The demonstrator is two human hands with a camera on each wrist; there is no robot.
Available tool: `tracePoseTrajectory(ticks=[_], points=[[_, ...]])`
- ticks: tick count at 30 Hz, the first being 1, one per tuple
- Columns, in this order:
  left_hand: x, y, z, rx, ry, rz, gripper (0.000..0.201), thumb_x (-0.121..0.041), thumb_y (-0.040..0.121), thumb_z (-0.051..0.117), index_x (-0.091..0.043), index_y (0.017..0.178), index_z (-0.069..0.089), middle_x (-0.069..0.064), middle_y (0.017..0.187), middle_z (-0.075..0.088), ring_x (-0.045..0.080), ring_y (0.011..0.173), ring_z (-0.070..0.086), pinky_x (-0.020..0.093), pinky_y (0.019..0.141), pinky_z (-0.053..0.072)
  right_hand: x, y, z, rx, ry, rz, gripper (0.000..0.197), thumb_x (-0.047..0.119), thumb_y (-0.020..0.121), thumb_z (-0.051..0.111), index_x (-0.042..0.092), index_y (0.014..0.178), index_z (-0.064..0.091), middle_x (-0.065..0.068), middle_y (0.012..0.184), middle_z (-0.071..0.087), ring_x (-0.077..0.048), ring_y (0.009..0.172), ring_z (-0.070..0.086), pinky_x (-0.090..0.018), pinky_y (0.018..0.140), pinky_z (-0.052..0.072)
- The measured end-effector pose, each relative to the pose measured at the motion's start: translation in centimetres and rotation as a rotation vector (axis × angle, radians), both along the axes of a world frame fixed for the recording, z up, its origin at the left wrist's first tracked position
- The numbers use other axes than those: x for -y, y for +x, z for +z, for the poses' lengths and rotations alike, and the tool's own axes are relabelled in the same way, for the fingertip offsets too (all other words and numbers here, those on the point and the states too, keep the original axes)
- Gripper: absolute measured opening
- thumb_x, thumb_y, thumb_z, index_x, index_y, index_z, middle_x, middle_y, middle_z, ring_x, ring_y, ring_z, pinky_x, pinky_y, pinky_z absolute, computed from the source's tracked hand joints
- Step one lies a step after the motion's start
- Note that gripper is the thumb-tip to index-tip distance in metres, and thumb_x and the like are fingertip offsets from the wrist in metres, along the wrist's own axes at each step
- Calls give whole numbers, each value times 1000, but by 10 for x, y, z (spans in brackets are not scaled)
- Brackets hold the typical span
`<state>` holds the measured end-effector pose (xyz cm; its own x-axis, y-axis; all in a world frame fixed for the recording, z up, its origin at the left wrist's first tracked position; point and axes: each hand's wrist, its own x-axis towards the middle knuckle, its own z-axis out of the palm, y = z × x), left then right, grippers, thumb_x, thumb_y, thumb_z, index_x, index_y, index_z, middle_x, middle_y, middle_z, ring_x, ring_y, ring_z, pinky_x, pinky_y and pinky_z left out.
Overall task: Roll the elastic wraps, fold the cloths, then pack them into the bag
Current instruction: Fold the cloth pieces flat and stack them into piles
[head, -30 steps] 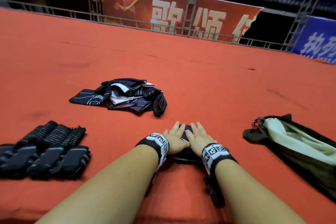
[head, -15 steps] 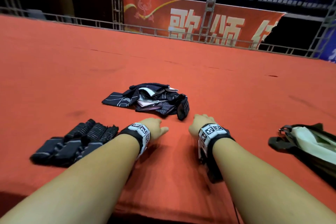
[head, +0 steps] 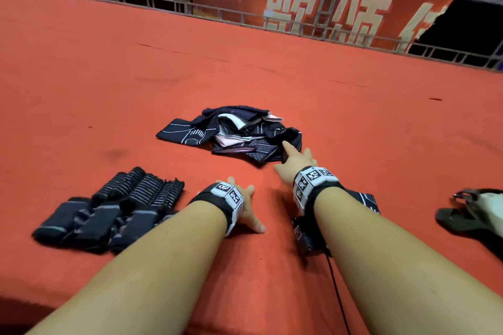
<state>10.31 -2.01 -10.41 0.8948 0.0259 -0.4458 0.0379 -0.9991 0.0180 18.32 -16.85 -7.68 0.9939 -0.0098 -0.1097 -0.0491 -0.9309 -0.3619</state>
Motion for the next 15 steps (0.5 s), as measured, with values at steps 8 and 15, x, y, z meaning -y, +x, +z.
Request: tracePoseTrajectory(ticks=[8,15], points=[[-5,14,-10,-39,-39,38,143,-92,39,72,-50,157,3,15,168,-5,52,150,8,73,111,27,-12,23,-19,80,39,5,56,36,92,55,18,143,41,-12,161,26,-40,137,39,-42,111,36],[-4,14,-5,-26,-26,44,142,-90,40,74,-49,157,5,16,169,-1,43,151,17,62,116,30,12,-2,30,408,266,-22,28,19,94,58,16,122,61,-7,127,61,-27,119,56,-30,95,41]])
